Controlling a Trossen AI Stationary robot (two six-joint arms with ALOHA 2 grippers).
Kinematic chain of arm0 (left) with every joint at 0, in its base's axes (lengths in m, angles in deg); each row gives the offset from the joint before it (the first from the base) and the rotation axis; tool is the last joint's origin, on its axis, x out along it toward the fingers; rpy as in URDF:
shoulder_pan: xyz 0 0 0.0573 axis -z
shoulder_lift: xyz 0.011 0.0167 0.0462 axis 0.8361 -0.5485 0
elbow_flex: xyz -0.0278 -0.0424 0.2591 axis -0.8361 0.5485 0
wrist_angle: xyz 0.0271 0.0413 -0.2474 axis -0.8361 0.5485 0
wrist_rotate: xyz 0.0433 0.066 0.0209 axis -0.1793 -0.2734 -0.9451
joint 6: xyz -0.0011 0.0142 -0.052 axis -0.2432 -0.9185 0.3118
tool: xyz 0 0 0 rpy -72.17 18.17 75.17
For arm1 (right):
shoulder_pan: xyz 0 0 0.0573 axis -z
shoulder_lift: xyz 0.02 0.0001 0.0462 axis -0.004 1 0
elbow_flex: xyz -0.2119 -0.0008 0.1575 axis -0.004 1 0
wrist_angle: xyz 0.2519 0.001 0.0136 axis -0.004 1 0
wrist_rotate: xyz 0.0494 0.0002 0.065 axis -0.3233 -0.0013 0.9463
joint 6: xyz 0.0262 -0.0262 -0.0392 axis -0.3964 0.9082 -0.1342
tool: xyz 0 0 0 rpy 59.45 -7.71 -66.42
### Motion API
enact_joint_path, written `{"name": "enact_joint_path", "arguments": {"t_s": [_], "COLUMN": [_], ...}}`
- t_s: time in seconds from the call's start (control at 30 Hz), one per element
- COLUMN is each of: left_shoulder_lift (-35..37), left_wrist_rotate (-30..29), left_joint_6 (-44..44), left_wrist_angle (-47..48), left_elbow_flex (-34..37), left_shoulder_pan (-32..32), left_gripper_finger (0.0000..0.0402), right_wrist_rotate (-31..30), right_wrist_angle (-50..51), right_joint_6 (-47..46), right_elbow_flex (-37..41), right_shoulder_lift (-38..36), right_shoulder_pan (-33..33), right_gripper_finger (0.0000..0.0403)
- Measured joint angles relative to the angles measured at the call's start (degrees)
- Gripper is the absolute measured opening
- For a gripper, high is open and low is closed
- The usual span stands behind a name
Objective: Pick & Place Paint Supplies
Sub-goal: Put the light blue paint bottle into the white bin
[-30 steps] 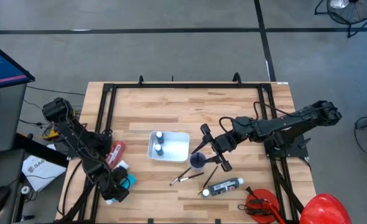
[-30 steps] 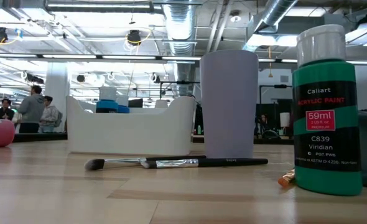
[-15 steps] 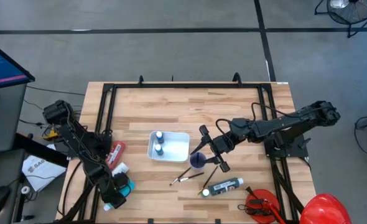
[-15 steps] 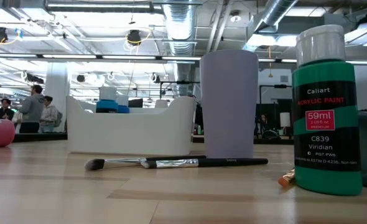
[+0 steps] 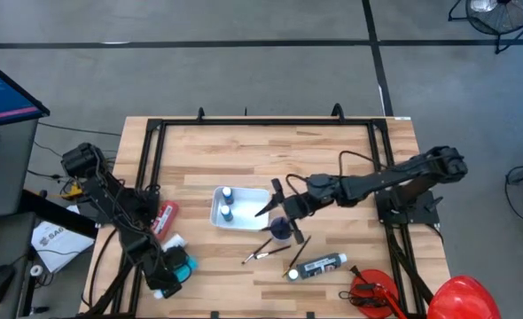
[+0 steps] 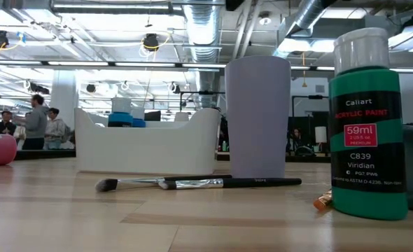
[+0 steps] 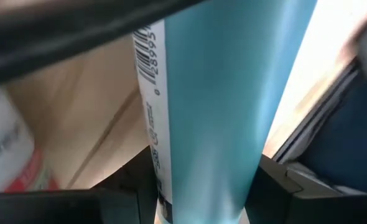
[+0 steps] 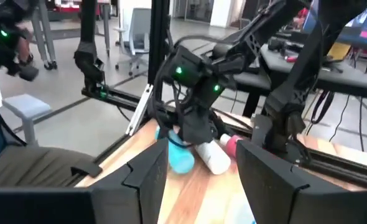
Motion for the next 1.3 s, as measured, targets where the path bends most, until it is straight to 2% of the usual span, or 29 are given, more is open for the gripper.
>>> {"name": "enact_joint_path", "arguments": {"t_s": [0.2,0.47,0.6,0.8,1.07,1.3], "left_shoulder_lift": [0.43,0.52,0.76,0.76,0.81,0.83], "left_wrist_rotate": [-1.66,-8.51,-9.95,-10.30,-7.69,-5.56], "left_joint_6": [-6.08,-17.84,-22.02,-25.67,-26.29,-30.91], "left_wrist_angle": [-0.43,-1.38,-1.70,-2.19,-2.23,-2.42], "left_elbow_flex": [-2.56,-6.34,-7.34,-7.88,-7.88,-7.88], "left_shoulder_pan": [-1.17,-3.86,-5.16,-6.97,-8.19,-11.59], "left_gripper_finger": [0.0162,0.0162,0.0162,0.0162,0.0162,0.0162], "right_wrist_rotate": [0.07,0.24,0.77,3.21,3.06,2.86], "right_wrist_angle": [4.50,16.56,19.98,25.08,31.44,30.37], "right_joint_6": [-1.79,-3.13,-5.93,-6.13,-6.16,-7.94], "right_elbow_flex": [-5.95,-17.33,-21.54,-25.45,-28.84,-29.37], "right_shoulder_lift": [6.19,14.01,17.04,19.77,20.18,20.51], "right_shoulder_pan": [-0.41,-1.22,-1.52,-2.39,-3.13,-3.23], "right_gripper_finger": [0.0177,0.0185,0.0196,0.0235,0.0293,0.0322]}}
